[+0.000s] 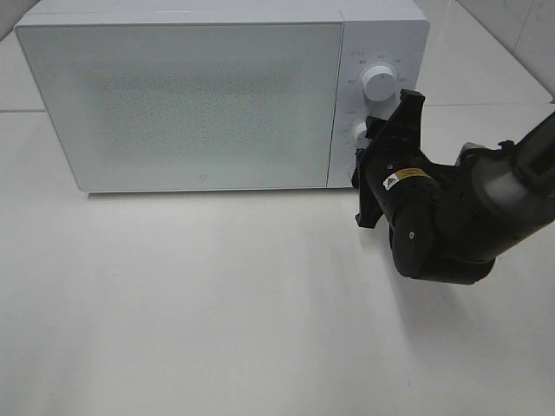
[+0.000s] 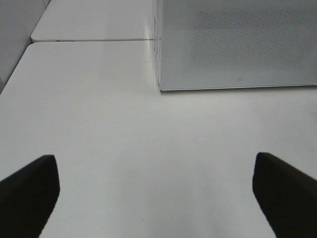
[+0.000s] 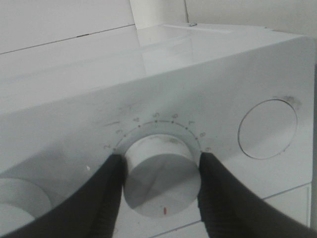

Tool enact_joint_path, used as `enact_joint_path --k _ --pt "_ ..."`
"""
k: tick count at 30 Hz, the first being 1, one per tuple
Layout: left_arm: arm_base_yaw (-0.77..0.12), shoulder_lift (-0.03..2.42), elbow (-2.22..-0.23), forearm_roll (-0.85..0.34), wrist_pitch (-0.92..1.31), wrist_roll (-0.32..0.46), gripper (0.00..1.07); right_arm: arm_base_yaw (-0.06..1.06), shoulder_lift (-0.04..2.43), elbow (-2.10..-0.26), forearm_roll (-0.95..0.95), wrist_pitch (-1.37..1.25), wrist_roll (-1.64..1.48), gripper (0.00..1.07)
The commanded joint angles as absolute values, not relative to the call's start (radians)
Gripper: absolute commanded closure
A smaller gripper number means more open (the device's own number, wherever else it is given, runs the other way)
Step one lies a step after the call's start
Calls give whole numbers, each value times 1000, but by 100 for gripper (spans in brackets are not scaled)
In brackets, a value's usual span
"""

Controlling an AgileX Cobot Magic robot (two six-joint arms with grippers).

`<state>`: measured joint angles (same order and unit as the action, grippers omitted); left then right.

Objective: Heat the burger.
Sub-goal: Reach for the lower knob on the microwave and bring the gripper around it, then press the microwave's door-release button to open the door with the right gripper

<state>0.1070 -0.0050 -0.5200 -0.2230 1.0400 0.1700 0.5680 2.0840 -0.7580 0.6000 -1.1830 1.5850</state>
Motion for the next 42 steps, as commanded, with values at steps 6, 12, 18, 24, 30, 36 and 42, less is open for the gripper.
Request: enact_joint_path --k 6,12,18,24,30,36,42 --pt "110 -27 -515 -230 1040 174 9 581 2075 -805 480 -1357 1520 102" --pt "110 -27 -515 -230 1040 174 9 581 2075 -805 559 -1356 1448 89" --pt "110 -27 -515 -230 1040 174 9 581 2075 -805 617 -1356 1421 78" --pt "110 -27 -515 -230 1040 174 9 581 2075 -805 680 -1355 1396 58" --pt "110 -27 -515 -230 1040 174 9 581 2071 -803 705 -1351 1364 39" --pt "110 -27 -515 -230 1040 174 9 584 2061 -777 661 -1306 1359 32" --pt "110 -27 -515 -230 1040 174 9 584 2026 -736 615 -1247 1308 32"
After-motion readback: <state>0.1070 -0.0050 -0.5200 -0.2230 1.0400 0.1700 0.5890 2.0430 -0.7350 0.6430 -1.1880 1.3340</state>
